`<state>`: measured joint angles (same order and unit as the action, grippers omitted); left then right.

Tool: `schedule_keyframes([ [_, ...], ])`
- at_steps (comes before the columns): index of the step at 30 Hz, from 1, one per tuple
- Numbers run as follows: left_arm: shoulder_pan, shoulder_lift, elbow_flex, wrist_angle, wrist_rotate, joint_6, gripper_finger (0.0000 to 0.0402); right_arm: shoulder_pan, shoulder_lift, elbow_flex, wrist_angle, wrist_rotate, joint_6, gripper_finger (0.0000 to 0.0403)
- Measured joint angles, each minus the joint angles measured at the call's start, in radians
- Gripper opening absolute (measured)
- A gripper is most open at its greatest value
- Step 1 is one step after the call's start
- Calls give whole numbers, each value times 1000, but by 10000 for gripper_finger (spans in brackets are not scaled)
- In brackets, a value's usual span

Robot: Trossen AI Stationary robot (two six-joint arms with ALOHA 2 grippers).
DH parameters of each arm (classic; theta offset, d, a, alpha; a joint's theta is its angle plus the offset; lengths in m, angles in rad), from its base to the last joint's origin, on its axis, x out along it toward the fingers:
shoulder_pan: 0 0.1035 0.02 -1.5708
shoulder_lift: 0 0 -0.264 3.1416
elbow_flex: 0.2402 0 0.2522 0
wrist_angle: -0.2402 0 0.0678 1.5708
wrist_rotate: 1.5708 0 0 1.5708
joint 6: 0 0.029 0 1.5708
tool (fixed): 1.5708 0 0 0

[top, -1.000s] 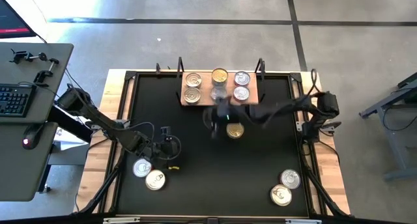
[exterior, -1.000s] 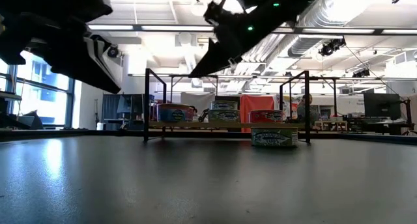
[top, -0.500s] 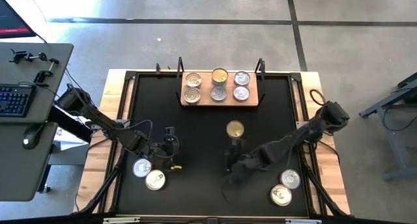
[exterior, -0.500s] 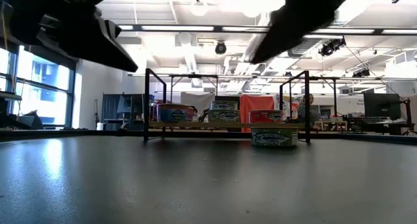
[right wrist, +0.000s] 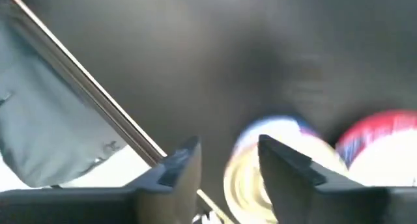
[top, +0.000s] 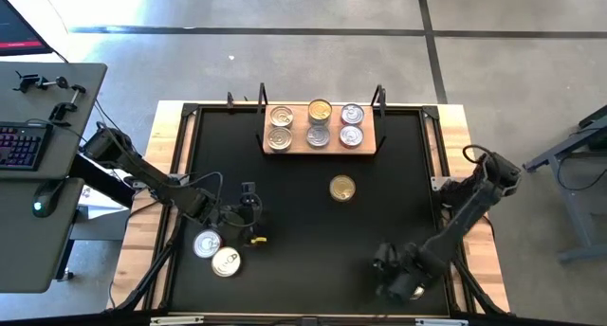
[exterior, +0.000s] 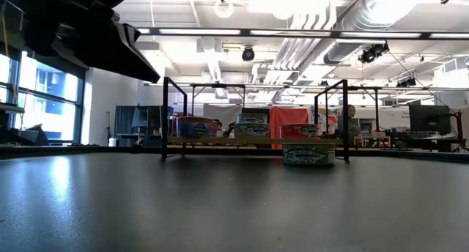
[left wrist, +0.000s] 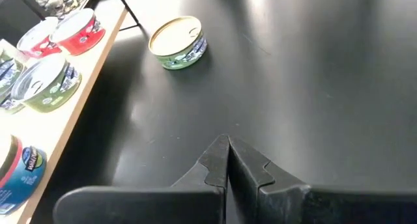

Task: Stack canned seafood by type on shelf
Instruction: Stack the right blue canned tuna on the upper left canned tuna

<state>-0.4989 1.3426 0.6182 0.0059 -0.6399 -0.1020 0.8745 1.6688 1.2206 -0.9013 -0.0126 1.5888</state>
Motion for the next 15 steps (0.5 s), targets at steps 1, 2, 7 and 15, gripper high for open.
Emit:
schedule_keyframes([
  [1,2,0,0,0,0,0,0,26,0,-10,1,-2,56,127],
  [2,2,0,0,0,0,0,0,51,0,-20,1,-5,112,112],
  [7,2,0,0,0,1,8,0,145,1,-63,2,-6,342,46],
  [15,4,0,1,28,0,29,0,105,-4,-170,151,27,338,6],
])
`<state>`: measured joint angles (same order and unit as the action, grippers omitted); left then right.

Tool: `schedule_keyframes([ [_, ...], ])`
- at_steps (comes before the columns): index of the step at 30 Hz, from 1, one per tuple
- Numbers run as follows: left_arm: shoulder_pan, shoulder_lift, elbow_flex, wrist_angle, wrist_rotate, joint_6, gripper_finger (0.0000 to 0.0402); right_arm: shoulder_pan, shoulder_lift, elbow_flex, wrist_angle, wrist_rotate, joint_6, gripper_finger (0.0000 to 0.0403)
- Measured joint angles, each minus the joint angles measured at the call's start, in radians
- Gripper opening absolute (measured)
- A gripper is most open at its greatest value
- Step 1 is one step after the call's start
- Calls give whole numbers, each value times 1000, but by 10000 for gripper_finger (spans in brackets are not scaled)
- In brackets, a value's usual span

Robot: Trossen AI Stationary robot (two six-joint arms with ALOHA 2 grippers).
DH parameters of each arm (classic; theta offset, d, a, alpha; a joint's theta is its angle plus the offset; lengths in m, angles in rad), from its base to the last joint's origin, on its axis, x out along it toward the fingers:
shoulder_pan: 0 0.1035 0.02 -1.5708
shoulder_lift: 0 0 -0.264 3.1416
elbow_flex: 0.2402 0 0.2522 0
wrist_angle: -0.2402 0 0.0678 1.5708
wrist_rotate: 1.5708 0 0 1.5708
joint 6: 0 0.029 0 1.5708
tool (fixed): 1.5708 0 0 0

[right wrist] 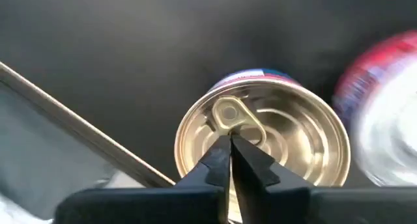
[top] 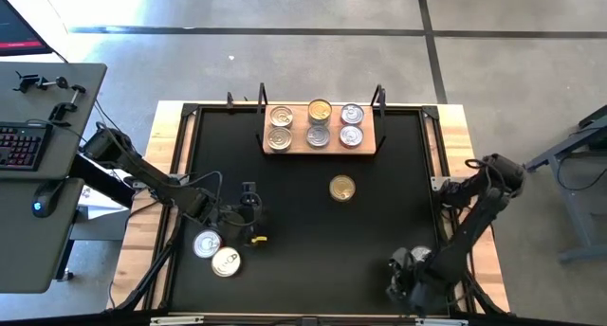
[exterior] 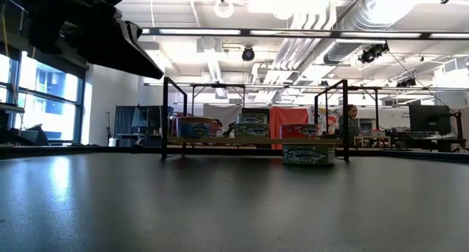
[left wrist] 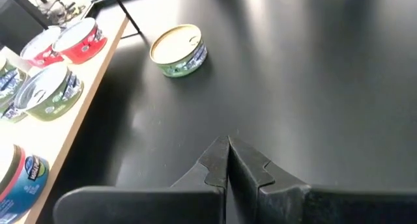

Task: Stack canned seafood by type on shelf
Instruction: Stack the right blue canned tuna on the upper left canned tuna

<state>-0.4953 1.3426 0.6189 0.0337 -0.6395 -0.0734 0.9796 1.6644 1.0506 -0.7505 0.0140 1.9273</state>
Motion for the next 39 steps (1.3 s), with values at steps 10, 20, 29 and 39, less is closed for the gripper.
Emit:
schedule_keyframes([
  [10,3,0,0,24,0,24,0,-265,6,-64,283,175,-463,1],
  [20,6,0,0,24,31,7,0,-465,-8,-57,436,388,-984,2],
  [29,90,112,0,118,277,31,0,-555,33,-181,482,316,-941,1],
  [39,164,153,0,254,235,53,0,-662,135,-236,1048,219,-1189,0],
])
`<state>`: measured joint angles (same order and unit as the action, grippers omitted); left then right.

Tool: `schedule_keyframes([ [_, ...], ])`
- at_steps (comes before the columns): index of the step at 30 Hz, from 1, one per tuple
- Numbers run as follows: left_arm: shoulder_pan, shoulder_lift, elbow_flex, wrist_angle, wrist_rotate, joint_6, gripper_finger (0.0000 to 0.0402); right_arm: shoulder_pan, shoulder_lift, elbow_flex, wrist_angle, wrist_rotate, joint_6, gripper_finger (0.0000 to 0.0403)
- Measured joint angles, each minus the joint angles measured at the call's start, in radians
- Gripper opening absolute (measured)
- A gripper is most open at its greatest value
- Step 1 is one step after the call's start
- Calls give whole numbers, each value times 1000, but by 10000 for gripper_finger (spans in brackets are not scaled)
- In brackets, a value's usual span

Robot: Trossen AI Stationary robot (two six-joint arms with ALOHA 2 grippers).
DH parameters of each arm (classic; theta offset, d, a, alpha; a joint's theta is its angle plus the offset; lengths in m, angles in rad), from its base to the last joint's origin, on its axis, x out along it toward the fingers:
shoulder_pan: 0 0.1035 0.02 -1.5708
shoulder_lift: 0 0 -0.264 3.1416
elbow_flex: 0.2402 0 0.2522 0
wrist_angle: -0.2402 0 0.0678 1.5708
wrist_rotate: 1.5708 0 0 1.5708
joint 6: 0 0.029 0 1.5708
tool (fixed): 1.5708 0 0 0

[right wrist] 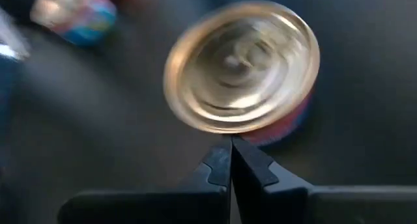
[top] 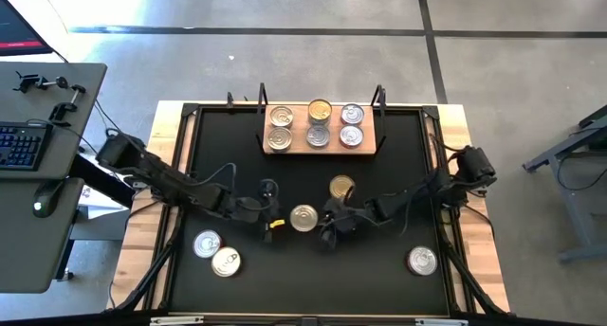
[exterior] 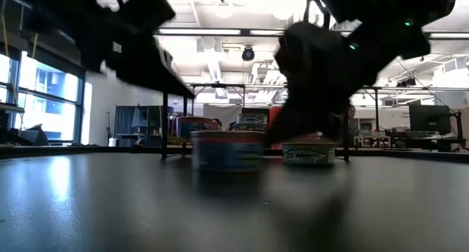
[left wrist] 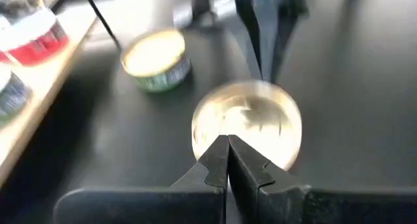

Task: Stack canned seafood by type on shelf
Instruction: Stack the right blue canned tuna on the upper left canned tuna

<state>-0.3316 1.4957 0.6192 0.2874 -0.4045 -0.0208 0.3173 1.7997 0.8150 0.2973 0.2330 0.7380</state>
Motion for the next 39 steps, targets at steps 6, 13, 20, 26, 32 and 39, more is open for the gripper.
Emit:
schedule_keyframes([
  [6,-22,-89,0,-64,38,0,0,-18,16,2,157,54,-157,0],
  [13,-56,-10,-1,-32,207,184,19,-19,16,2,207,258,-223,0],
  [20,-39,66,0,0,233,341,97,-18,16,2,233,270,-268,0],
  [26,-6,94,-1,-38,192,509,131,-15,-16,2,252,143,-413,0],
  [32,24,141,2,-30,228,524,109,-12,-71,2,257,100,-630,2],
  [39,46,160,0,72,248,471,13,-23,-74,3,261,182,-814,63],
])
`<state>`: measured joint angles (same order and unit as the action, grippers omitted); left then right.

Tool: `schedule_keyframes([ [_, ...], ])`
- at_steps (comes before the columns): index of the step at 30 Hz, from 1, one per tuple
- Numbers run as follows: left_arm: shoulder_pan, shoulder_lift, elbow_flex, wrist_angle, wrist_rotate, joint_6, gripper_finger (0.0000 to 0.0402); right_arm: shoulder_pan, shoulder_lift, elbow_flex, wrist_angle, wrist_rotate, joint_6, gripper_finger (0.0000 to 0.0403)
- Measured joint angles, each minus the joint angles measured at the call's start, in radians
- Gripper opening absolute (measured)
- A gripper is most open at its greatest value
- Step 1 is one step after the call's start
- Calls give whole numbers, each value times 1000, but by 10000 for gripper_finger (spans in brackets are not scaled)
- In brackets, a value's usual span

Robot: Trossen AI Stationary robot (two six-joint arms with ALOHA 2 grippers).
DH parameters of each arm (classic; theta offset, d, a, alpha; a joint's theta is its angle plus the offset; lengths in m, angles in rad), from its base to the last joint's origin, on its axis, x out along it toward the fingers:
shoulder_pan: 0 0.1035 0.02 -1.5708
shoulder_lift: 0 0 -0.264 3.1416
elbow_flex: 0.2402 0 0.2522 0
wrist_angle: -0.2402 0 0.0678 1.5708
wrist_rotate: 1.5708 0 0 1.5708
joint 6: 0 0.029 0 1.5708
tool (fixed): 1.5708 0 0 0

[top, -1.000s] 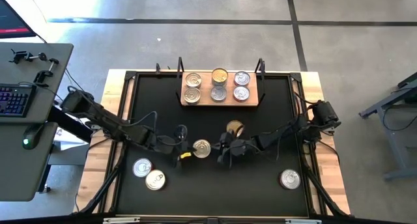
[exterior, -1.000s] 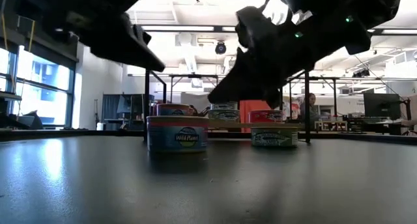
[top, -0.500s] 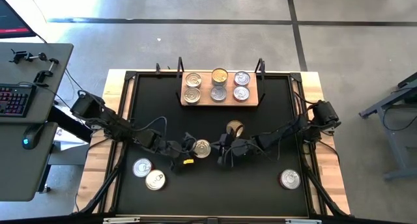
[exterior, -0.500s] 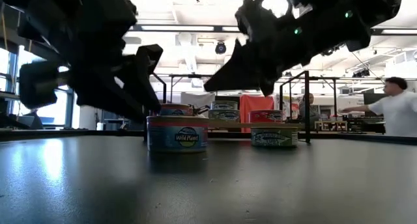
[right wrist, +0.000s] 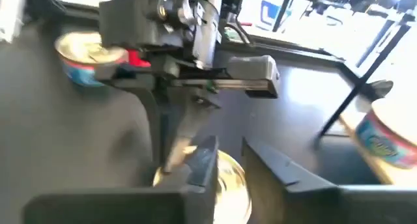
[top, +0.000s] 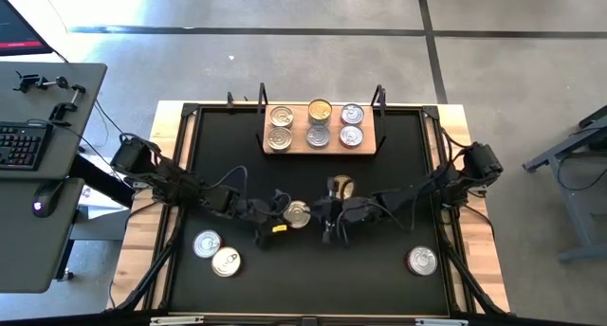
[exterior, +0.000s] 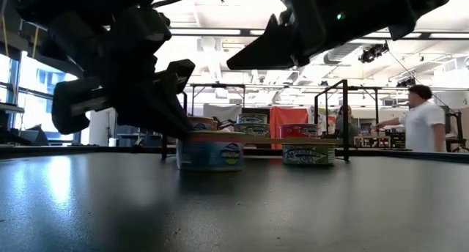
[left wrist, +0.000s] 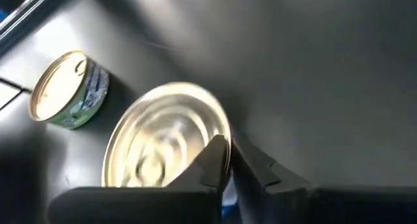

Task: Stack canned seafood by type on shelf
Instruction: Stack the right blue canned tuna on the upper left canned tuna

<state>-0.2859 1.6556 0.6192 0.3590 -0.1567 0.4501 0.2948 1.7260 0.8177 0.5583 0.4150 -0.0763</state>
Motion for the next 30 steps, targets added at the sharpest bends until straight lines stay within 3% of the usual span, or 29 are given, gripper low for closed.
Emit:
schedule_keyframes([
  [6,52,-7,-3,105,4,-140,3,-8,0,0,-64,5,-190,160],
  [13,107,-6,-2,171,79,-241,1,-15,0,0,-215,109,-370,240],
  [20,125,-7,-2,198,108,-268,1,-7,29,0,-427,110,-392,261],
  [30,132,-7,-1,224,103,-265,0,-7,142,0,-126,81,-341,261],
])
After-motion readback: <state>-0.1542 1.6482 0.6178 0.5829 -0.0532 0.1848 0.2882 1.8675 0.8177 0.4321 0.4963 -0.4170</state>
